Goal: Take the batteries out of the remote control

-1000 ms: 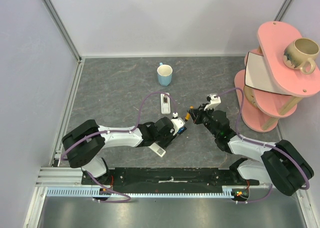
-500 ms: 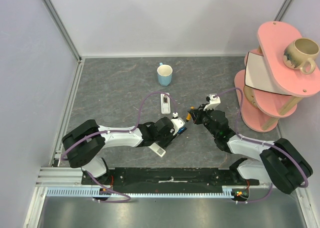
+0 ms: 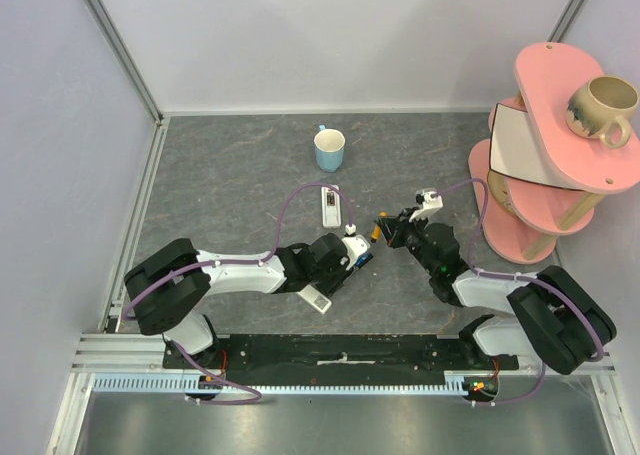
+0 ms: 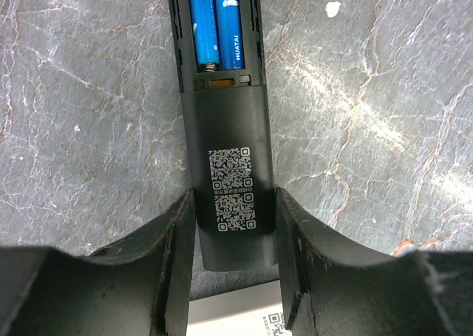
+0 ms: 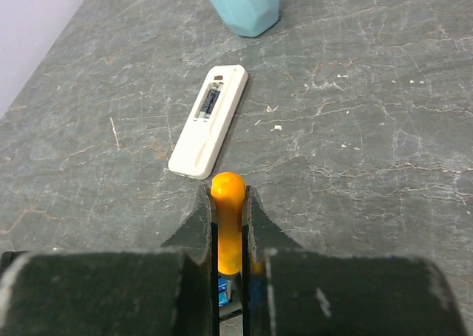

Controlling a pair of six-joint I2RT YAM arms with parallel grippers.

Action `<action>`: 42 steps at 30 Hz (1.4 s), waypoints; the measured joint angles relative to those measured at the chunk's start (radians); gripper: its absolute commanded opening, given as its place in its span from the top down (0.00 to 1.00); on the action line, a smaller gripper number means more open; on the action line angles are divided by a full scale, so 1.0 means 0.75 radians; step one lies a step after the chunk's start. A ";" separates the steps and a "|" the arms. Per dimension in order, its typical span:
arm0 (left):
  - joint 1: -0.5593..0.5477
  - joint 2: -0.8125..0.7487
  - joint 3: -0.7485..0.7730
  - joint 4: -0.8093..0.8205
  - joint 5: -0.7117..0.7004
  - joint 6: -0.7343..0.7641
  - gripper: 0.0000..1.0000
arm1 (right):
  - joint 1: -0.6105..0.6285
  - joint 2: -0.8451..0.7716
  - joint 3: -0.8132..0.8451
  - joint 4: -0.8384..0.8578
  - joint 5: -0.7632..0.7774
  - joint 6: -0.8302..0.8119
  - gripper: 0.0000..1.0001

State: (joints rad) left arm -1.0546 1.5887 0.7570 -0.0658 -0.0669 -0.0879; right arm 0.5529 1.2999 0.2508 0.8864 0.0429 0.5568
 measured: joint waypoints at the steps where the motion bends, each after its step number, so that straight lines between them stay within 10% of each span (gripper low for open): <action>1: 0.001 0.000 0.000 0.000 0.000 0.000 0.98 | -0.003 0.004 -0.004 0.015 -0.007 0.003 1.00; 25: 0.017 0.011 0.003 0.025 0.001 -0.001 0.98 | 0.023 -0.153 -0.044 0.029 -0.266 0.225 1.00; 42: 0.020 0.019 0.010 0.027 0.001 -0.001 0.98 | 0.023 -0.195 0.017 -0.275 0.082 0.133 1.00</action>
State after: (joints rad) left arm -1.0397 1.6028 0.7647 -0.0456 -0.0666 -0.0883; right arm 0.5705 1.1534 0.2638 0.6800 0.1047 0.6567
